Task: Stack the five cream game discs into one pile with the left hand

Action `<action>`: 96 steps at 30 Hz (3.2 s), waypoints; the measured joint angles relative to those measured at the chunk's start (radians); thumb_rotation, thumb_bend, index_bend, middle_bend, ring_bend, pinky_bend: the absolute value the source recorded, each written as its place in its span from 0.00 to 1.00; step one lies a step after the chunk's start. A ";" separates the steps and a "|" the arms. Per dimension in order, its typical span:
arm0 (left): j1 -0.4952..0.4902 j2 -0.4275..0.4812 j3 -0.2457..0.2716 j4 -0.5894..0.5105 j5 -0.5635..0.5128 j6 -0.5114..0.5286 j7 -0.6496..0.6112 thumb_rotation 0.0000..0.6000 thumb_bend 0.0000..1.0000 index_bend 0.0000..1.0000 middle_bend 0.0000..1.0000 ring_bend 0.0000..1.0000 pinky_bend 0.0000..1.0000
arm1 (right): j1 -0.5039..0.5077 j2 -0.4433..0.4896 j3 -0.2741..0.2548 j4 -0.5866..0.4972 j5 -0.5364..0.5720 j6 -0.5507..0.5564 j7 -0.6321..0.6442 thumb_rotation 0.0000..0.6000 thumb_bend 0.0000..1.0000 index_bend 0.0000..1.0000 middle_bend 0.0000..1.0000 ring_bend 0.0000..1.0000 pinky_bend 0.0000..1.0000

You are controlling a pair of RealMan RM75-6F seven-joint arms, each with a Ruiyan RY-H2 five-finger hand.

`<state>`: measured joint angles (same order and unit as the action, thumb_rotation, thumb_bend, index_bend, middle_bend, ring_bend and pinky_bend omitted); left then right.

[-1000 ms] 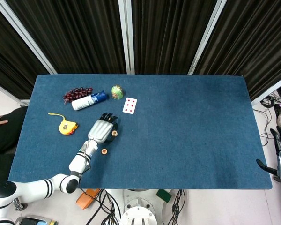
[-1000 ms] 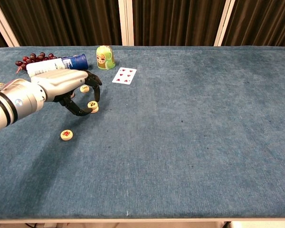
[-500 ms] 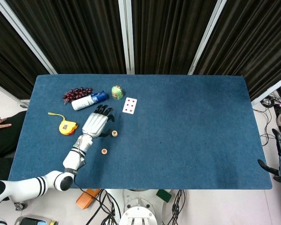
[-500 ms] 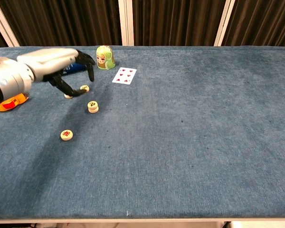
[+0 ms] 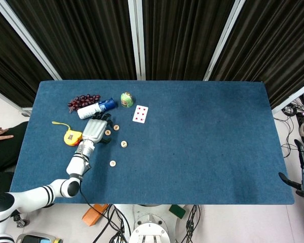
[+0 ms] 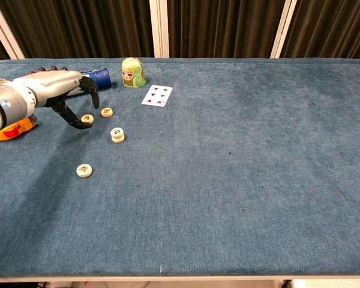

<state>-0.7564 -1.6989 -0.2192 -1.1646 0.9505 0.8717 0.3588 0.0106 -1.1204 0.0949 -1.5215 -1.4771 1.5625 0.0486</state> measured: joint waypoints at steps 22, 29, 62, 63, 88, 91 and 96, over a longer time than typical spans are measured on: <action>-0.005 -0.043 0.015 0.107 0.026 -0.021 -0.039 1.00 0.31 0.45 0.09 0.00 0.00 | 0.014 0.005 0.007 -0.024 0.010 -0.022 -0.032 1.00 0.24 0.00 0.04 0.00 0.00; -0.003 -0.048 0.017 0.125 0.041 -0.017 -0.046 1.00 0.34 0.52 0.09 0.00 0.00 | 0.015 0.005 0.006 -0.027 0.012 -0.024 -0.036 1.00 0.24 0.00 0.04 0.00 0.00; -0.036 0.063 0.025 -0.224 0.022 -0.015 0.005 1.00 0.37 0.53 0.09 0.00 0.00 | 0.004 -0.005 -0.002 -0.003 -0.006 -0.003 -0.006 1.00 0.24 0.00 0.04 0.00 0.00; -0.037 0.062 0.026 -0.224 0.016 -0.015 0.008 1.00 0.37 0.53 0.09 0.00 0.00 | 0.004 -0.005 -0.001 -0.003 -0.005 -0.004 -0.006 1.00 0.24 0.00 0.04 0.00 0.00; -0.053 0.061 0.048 -0.218 -0.019 -0.006 0.020 1.00 0.35 0.48 0.09 0.00 0.00 | 0.008 -0.007 0.001 -0.003 -0.004 -0.008 -0.007 1.00 0.24 0.00 0.04 0.00 0.00; -0.054 0.062 0.049 -0.218 -0.022 -0.006 0.020 1.00 0.35 0.48 0.09 0.00 0.00 | 0.007 -0.006 0.000 -0.003 -0.003 -0.009 -0.007 1.00 0.24 0.00 0.04 0.00 0.00; -0.056 0.063 0.053 -0.218 -0.026 -0.009 0.022 1.00 0.34 0.47 0.08 0.00 0.00 | 0.007 -0.006 0.001 -0.003 -0.003 -0.008 -0.007 1.00 0.24 0.00 0.04 0.00 0.00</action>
<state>-0.8123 -1.6354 -0.1660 -1.3831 0.9243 0.8631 0.3806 0.0174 -1.1267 0.0956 -1.5250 -1.4797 1.5543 0.0416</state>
